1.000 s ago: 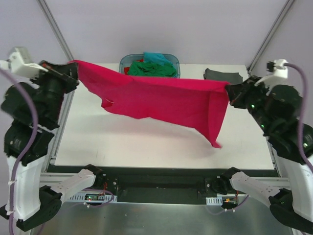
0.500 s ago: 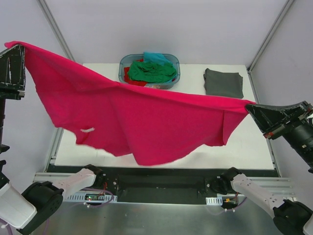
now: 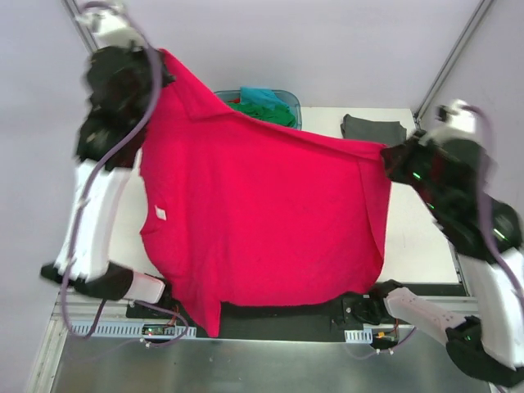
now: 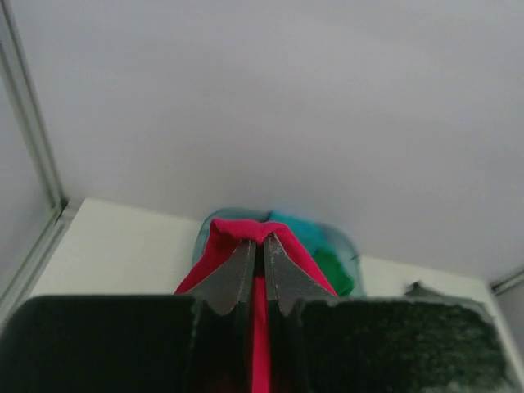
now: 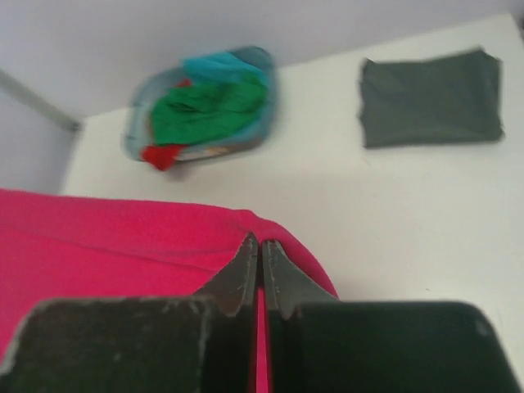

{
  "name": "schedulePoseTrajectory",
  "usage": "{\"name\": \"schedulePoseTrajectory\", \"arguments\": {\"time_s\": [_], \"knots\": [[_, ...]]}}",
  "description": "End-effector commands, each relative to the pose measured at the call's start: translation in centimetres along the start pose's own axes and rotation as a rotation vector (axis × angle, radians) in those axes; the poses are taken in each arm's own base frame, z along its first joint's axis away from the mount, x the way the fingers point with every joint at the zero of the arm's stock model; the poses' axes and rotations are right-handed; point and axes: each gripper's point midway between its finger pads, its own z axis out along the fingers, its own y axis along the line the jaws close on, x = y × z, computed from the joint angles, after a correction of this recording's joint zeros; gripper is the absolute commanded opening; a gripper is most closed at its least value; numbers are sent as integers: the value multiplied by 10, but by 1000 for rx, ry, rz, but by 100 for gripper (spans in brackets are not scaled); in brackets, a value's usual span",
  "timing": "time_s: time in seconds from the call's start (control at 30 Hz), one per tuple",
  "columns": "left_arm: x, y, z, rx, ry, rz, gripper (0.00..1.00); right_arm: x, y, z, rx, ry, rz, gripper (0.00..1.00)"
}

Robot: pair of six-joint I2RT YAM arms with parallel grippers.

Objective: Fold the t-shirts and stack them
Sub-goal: Flatten out the tshirt

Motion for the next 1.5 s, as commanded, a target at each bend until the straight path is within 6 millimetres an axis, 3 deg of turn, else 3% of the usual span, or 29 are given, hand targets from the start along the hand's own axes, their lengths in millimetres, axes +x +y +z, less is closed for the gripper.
{"name": "schedulePoseTrajectory", "arguments": {"time_s": [0.0,0.07,0.1,0.17,0.23,0.3,0.4,0.57,0.7,0.9,1.1,1.17,1.23,1.33,1.4,1.47], "knots": [[148,46,91,-132,301,5,0,73,-59,103,308,201,-32,1],[239,62,123,-154,487,1,0,116,-82,154,323,307,39,2],[271,65,132,-159,551,-2,0,134,-89,177,298,351,65,7],[338,67,141,-140,692,-17,0,168,-105,219,274,445,101,34],[388,68,136,-136,803,-67,0,199,-124,242,305,568,70,62],[422,73,131,-158,875,-97,0,213,-133,252,327,624,2,69],[452,87,122,-211,928,-86,0,227,-136,255,314,645,-87,73],[469,100,109,-258,962,-64,0,252,-120,265,173,697,-236,74],[469,105,103,-270,966,-59,0,273,-120,283,179,779,-327,74],[467,103,100,-264,972,-87,0,289,-115,313,101,843,-515,71],[473,107,96,-278,987,-109,0,303,-138,321,180,959,-576,60],[475,109,94,-283,993,-113,0,304,-148,324,220,966,-565,54],[475,111,93,-289,994,-119,0,301,-157,327,259,953,-535,41],[470,114,92,-293,987,-126,0,295,-171,329,291,942,-516,33],[466,117,92,-297,980,-128,0,288,-181,329,318,931,-500,14],[462,119,91,-302,973,-131,0,279,-189,326,350,913,-484,2]]}}
